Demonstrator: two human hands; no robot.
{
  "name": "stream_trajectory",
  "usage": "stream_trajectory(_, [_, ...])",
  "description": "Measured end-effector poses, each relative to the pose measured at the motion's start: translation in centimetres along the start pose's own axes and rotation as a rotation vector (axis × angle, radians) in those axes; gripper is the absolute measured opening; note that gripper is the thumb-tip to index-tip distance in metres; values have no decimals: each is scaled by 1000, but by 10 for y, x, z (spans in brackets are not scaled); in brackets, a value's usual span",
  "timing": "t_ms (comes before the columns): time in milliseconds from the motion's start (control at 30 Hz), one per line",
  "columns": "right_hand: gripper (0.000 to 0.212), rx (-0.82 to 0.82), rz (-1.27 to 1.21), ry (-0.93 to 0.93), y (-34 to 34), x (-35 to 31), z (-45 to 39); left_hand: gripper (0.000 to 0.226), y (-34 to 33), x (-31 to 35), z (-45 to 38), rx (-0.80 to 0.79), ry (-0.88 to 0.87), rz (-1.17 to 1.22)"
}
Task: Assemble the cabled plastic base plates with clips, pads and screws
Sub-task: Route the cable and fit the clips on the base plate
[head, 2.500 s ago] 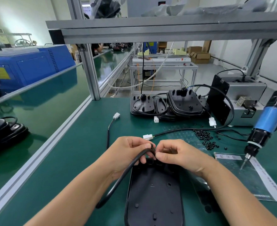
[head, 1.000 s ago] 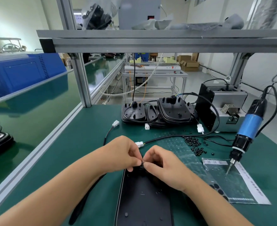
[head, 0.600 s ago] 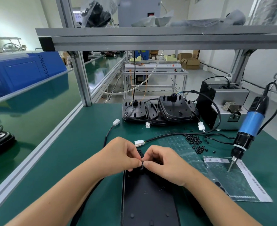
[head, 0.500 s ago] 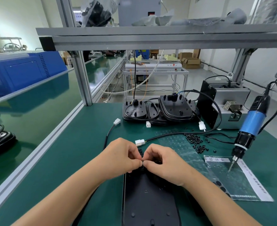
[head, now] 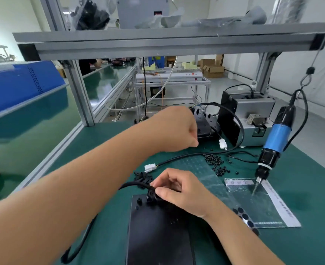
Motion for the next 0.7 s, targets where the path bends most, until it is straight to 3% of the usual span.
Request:
stream_trajectory(67, [26, 64, -59, 12, 13, -5, 4, 14, -23, 16, -32, -28, -68, -19])
stream_trajectory(133, [37, 325, -150, 38, 37, -4, 10, 17, -53, 23, -56, -41, -72, 8])
stream_trajectory(200, [30, 629, -258, 35, 60, 4, 14, 17, -71, 25, -73, -8, -51, 172])
stream_trajectory(267, [27, 823, -285, 5, 72, 15, 15, 15, -77, 28, -87, 59, -43, 325])
stream_trajectory(367, [26, 1048, -263, -40, 85, 26, 16, 13, -86, 21, -101, 78, -5, 284])
stream_trajectory(533, [19, 1241, -413, -99, 106, 36, 22, 14, -116, -11, -89, -117, 112, 155])
stream_trajectory(700, [17, 1498, -371, -235, 117, 38, 30, 21, -140, -19, -78, -119, 131, 206])
Point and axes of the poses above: each hand's wrist, its own z-axis away from the middle knuckle, its own y-axis out of the back of the hand, x = y × z, the point moved 2 cm from there along -z, towards the middle knuckle, and after that the axes turned 15 degrees about -y, right-handed, at the moved point
